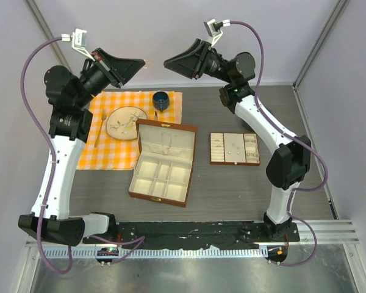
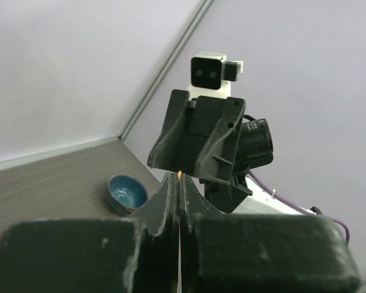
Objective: Organize the mixed jewelry
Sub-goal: Pick up the jewelry from the center of the board.
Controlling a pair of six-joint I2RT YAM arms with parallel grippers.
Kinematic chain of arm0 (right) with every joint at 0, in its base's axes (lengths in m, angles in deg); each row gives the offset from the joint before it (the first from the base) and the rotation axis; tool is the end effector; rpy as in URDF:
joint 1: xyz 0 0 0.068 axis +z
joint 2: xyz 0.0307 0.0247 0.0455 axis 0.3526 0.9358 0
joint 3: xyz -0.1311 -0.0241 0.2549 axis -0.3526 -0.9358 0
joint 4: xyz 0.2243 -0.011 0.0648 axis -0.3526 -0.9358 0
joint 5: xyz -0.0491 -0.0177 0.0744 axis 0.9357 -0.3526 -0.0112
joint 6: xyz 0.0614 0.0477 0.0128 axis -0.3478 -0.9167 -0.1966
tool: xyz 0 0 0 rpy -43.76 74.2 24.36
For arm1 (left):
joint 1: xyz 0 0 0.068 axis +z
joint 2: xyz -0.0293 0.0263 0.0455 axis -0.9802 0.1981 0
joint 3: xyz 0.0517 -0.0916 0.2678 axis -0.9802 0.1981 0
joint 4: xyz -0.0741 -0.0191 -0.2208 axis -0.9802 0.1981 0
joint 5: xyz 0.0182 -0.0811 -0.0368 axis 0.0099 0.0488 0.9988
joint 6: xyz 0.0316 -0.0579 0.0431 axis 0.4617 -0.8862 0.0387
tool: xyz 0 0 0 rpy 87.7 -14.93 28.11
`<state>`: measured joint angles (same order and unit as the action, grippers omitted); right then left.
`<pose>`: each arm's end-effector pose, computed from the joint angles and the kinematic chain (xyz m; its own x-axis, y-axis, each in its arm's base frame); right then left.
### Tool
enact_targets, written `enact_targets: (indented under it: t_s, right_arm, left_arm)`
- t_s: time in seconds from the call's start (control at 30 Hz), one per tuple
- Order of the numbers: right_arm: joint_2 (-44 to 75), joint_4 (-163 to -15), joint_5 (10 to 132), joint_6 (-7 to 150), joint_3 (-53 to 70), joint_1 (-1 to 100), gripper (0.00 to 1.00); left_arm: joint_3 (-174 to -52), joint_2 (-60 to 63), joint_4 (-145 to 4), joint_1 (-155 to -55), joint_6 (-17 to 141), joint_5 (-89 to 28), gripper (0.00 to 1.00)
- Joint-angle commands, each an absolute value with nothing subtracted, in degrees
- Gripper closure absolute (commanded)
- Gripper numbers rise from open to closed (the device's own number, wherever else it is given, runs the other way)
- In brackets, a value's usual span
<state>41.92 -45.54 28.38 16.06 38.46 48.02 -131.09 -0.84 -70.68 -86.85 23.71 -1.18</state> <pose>0.3418 0.2356 0.5071 -0.4523 0.4025 -0.7959 -0.8884 -0.1245 0.4419 0.2345 -0.0758 0.5459 -0.3033 -0.5641 -0.7679 0.6981 0.4170 -0.5821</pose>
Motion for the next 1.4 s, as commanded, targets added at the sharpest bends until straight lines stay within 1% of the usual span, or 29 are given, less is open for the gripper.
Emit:
enact_targets:
  t_s: [0.0, 0.3, 1.0, 1.23, 1.37]
  right_arm:
    - [41.27, -35.97, 27.68, 10.95, 42.02, 49.91, 0.49]
    - [41.10, -38.42, 27.51, 13.58, 40.88, 53.60, 0.49]
    - [42.15, -43.53, 26.80, 17.98, 41.49, 54.31, 0.48]
    - [42.41, -43.61, 26.80, 18.07, 42.20, 54.57, 0.49]
    - [42.59, -43.96, 26.72, 18.33, 42.90, 54.57, 0.52]
  left_arm:
    - [-129.95, -0.68, -74.54, -87.10, 23.35, 0.11, 1.00]
    - [-130.39, -0.24, -74.63, -87.45, 23.96, 0.02, 1.00]
    - [-130.04, -1.47, -75.16, -87.63, 23.17, 1.17, 1.00]
    - [-128.89, -2.00, -74.81, -87.89, 23.35, 1.43, 1.00]
    - [-128.28, -2.26, -74.72, -88.07, 23.35, 1.69, 1.00]
